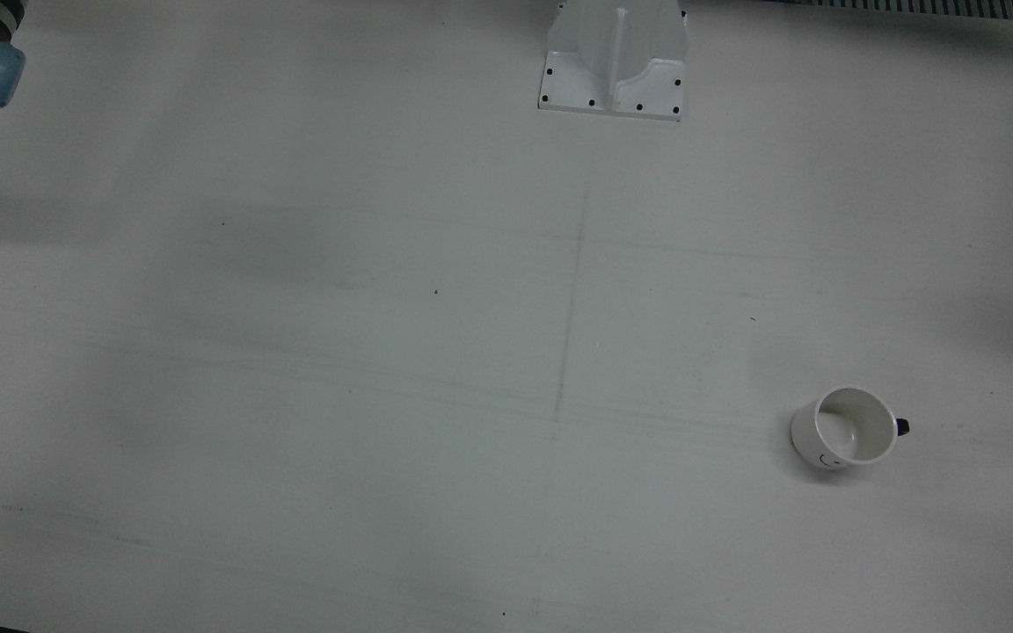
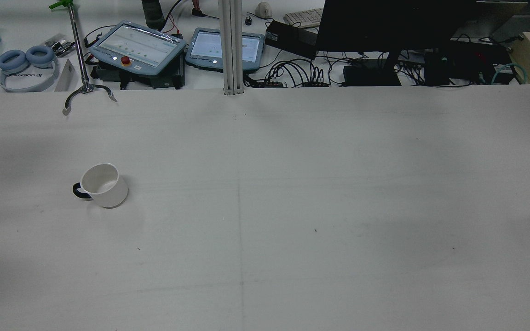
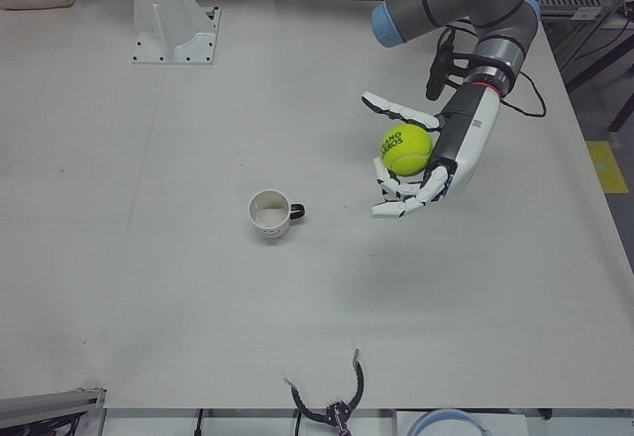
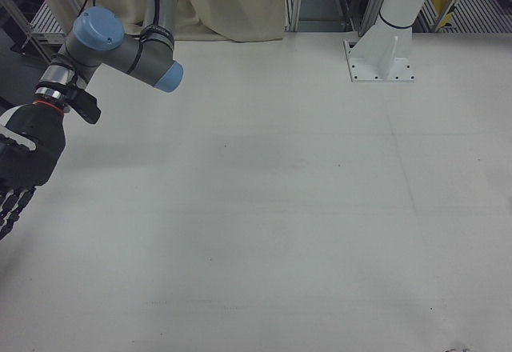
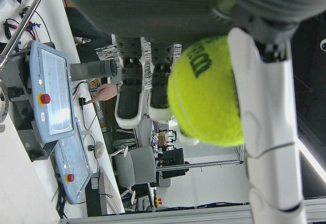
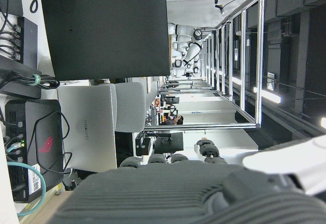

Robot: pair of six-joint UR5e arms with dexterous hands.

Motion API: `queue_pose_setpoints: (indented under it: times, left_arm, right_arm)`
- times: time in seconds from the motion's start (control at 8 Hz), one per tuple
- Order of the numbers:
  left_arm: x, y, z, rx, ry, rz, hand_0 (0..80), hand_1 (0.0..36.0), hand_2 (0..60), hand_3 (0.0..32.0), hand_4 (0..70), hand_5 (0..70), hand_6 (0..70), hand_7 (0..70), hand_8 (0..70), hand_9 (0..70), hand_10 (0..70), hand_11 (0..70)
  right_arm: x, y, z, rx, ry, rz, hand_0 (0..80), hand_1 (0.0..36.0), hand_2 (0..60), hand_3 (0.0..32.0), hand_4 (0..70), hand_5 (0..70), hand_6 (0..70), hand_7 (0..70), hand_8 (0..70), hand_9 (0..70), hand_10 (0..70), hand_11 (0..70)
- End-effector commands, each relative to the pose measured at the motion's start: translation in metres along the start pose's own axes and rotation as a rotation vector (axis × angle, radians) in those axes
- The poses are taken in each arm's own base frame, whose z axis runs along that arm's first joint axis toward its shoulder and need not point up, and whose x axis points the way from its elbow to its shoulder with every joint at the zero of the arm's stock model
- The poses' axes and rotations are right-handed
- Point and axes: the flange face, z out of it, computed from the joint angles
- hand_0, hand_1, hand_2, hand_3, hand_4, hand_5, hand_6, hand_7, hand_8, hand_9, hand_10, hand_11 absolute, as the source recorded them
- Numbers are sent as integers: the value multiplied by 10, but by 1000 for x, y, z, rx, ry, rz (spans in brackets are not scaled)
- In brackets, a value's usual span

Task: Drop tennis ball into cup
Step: 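Move the left hand holding the yellow tennis ball toward the white mug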

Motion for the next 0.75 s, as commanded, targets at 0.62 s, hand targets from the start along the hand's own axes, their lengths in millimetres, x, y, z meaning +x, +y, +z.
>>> queue_pose_setpoints:
  times: [0.62]
  left_arm:
    - [-168, 32, 41, -74, -300, -69, 560, 127, 7, 0, 176, 236, 700, 700, 475, 611, 360, 521]
  right_arm:
    - [0, 0, 0, 0, 0, 0, 0, 0, 0, 0, 0, 0, 0, 0, 0, 0, 0, 0]
